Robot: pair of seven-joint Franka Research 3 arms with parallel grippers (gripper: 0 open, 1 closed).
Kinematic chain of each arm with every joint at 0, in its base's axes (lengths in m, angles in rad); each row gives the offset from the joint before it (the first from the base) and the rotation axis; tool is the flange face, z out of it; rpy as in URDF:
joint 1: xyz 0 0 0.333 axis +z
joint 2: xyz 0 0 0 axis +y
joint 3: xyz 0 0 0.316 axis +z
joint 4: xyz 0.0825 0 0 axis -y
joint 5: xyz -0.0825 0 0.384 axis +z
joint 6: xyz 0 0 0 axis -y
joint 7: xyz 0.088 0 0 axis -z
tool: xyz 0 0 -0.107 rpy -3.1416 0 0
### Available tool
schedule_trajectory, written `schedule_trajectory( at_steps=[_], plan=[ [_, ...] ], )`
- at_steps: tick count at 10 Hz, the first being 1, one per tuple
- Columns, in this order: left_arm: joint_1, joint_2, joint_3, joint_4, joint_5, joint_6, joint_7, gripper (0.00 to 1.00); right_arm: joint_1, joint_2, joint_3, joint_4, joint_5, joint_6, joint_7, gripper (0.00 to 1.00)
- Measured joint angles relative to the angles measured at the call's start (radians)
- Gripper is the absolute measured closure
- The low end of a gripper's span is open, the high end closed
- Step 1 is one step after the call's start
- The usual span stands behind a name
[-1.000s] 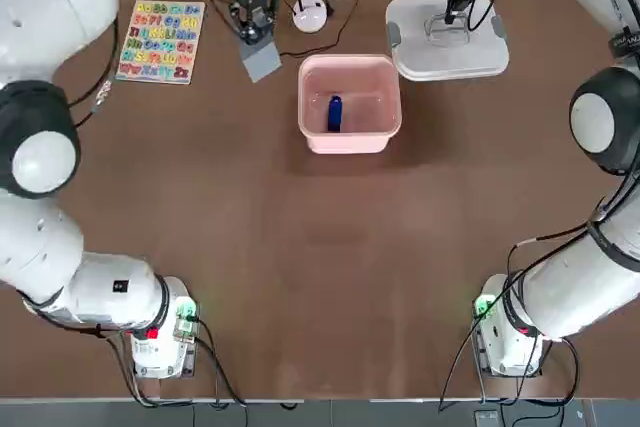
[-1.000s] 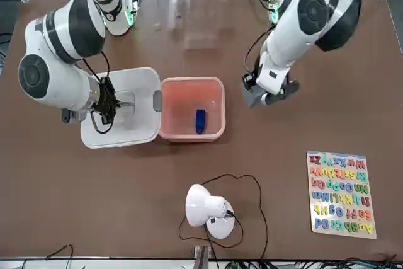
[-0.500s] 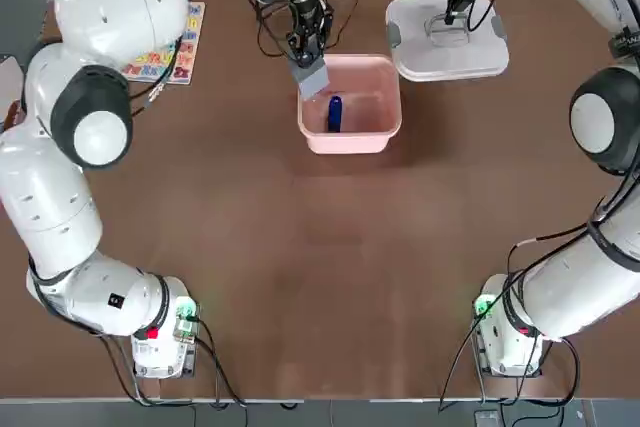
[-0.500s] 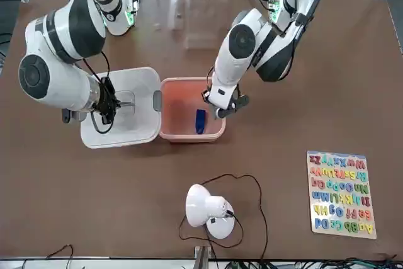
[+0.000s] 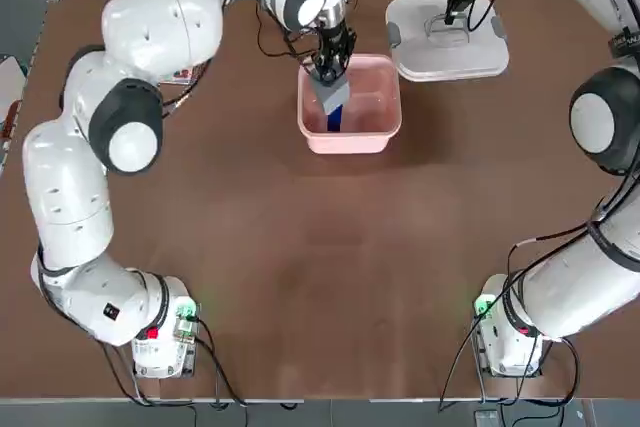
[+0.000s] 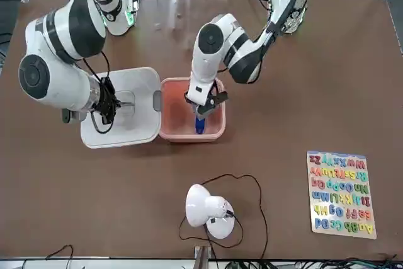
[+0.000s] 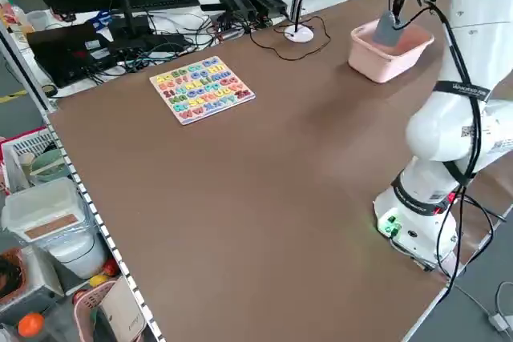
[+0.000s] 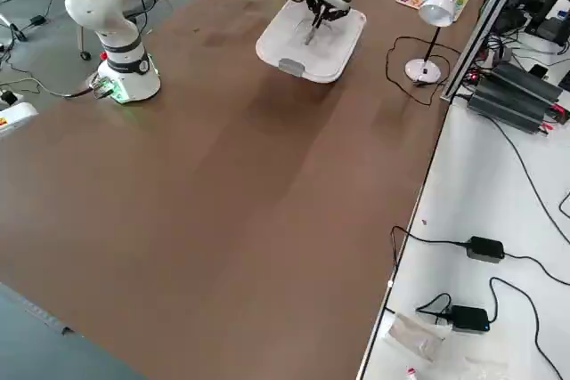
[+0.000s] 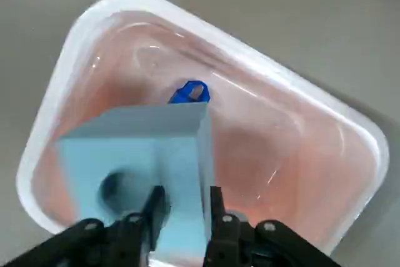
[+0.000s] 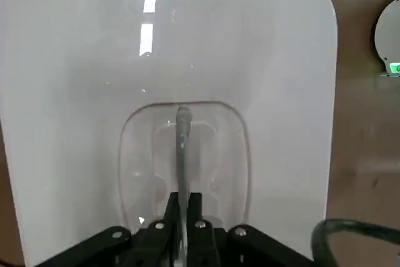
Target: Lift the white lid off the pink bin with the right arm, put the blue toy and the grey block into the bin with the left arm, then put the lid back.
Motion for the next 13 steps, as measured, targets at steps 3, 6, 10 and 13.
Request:
schedule_trajectory(
  at_steps=[3,6,10,13],
  plan=[
    [0.030,-0.025,0.037,0.035,0.032,-0.037,0.000,0.32,0.000,0.000,0.001,0.000,0.000,0.000,0.000,0.93],
    [0.190,-0.147,0.084,0.049,0.068,-0.182,0.082,0.00,0.013,0.000,0.009,0.000,0.000,0.013,0.028,0.93],
    [0.495,-0.278,0.076,0.040,0.037,-0.371,0.470,0.00,0.132,0.005,0.016,-0.004,0.001,0.128,0.200,0.93],
    [0.642,-0.378,0.083,-0.008,-0.030,-0.425,0.784,0.00,0.212,0.059,0.019,-0.013,0.002,0.218,0.282,0.93]
  ],
)
